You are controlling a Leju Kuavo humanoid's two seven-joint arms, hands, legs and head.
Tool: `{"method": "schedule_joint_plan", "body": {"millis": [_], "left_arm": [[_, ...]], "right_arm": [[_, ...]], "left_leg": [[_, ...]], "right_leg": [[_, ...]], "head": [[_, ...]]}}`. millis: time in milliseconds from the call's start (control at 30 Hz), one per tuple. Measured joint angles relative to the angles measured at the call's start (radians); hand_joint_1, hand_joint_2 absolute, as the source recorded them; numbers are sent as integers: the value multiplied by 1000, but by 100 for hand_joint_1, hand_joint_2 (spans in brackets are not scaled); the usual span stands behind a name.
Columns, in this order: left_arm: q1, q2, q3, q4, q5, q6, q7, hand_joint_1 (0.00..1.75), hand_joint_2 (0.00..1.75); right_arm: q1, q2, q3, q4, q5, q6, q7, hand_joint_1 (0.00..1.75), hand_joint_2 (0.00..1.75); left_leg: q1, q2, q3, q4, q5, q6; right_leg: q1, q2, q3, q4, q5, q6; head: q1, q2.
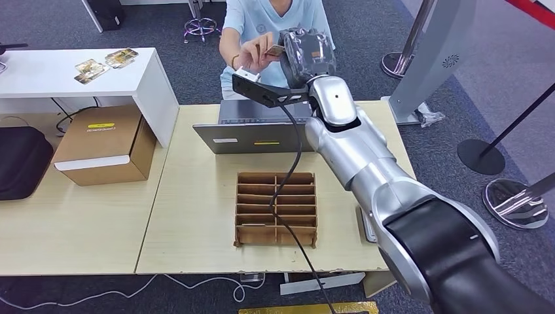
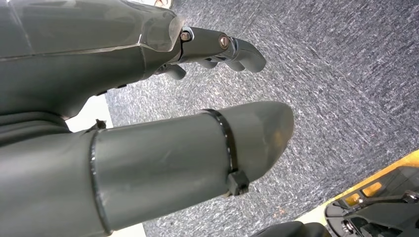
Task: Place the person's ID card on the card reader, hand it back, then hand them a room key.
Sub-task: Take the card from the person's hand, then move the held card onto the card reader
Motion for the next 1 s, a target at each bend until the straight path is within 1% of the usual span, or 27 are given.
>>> {"method": "schedule_joint_plan", "body": {"millis": [333,500,600,700,833,933,1000], "left_arm": [[1,3,0,0,-2,0,-1,0,0],[1,3,0,0,-2,1,-1,0,0],[2,3,0,0,0,1,-2,0,0],[5,4,1,0,5,3,-8,0,0],[9,5,6,0,6,9,-10,0,0],[12,5,12,0,8,11,-10,0,0],[14,6,18,0,11,11,-10,0,0]], "right_arm": [[0,0,-24,-1,-37,-27,-26,175,175],[2,0,-52,-6,-98,-40,-66,175,175],[8,0,-76,-18,-153,-51,-104,175,175],[24,0,-111,-46,-249,-71,-167,175,175],[66,-5,-165,-113,-421,-82,-258,175,175],[118,-20,-193,-188,-580,-56,-312,175,175],[165,-41,-206,-255,-701,-19,-338,175,175]], "left_leg": [[0,0,0,0,0,0],[0,0,0,0,0,0],[0,0,0,0,0,0],[0,0,0,0,0,0],[0,0,0,0,0,0],[0,0,0,0,0,0],[0,0,0,0,0,0]], "right_leg": [[0,0,0,0,0,0],[0,0,0,0,0,0],[0,0,0,0,0,0],[0,0,0,0,0,0],[0,0,0,0,0,0],[0,0,0,0,0,0],[0,0,0,-1,0,0]], "head": [[0,0],[0,0],[0,0],[0,0],[0,0],[0,0],[0,0]]}}
